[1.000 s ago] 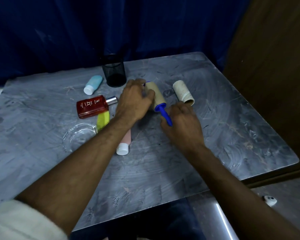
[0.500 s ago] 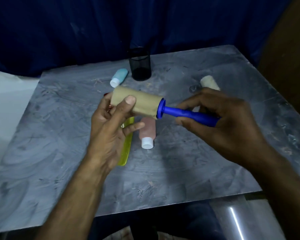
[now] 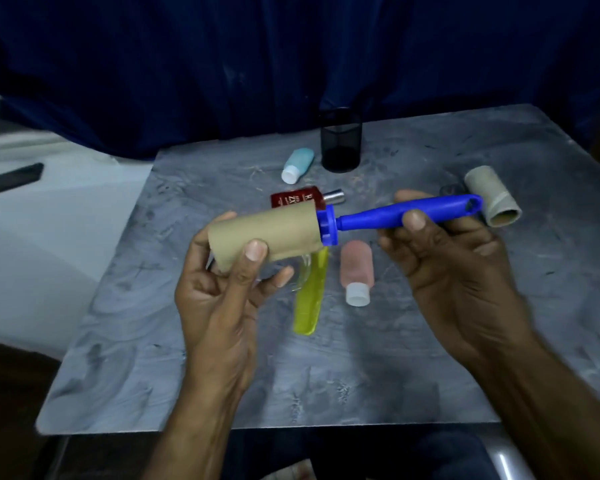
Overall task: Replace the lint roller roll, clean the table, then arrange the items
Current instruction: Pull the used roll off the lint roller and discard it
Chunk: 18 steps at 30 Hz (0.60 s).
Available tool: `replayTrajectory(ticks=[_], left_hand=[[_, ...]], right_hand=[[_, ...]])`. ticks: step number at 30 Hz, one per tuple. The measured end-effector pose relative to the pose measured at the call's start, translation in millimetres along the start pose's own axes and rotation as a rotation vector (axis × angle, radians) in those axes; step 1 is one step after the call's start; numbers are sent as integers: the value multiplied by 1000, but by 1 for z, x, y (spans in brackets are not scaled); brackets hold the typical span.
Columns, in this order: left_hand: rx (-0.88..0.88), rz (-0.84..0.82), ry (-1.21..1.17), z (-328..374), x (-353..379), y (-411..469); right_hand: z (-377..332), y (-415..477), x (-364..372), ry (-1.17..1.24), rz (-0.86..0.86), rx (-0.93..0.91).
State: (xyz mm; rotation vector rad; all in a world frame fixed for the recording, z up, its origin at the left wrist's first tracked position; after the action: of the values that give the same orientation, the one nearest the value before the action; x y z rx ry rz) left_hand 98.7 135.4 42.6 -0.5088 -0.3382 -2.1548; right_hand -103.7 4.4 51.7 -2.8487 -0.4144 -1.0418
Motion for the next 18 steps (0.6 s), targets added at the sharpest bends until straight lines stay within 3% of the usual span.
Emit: replayTrajectory(ticks=[4, 7, 13, 18], left_hand=[[-48, 167, 26, 4, -28, 6], [-63, 176, 76, 6, -39, 11], [120, 122, 216, 16, -45, 8], [195, 37, 268, 19, -45, 0]], right_hand=[[-1, 1, 17, -5, -155, -23], [-3, 2, 22, -1, -187, -22], [16, 2, 21, -28, 23, 30], [43, -12, 32, -90, 62, 84]])
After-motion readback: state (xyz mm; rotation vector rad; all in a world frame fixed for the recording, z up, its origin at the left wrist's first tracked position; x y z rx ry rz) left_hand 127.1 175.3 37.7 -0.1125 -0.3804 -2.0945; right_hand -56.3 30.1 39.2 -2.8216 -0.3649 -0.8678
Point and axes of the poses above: each hand's wrist, its own y-axis towards the middle knuckle, its own x-axis out of the palm, z = x × y, the point moved 9 cm from there along y, towards the middle knuckle, and after that the axes turned 11 degrees about z, right-handed, at the moved point
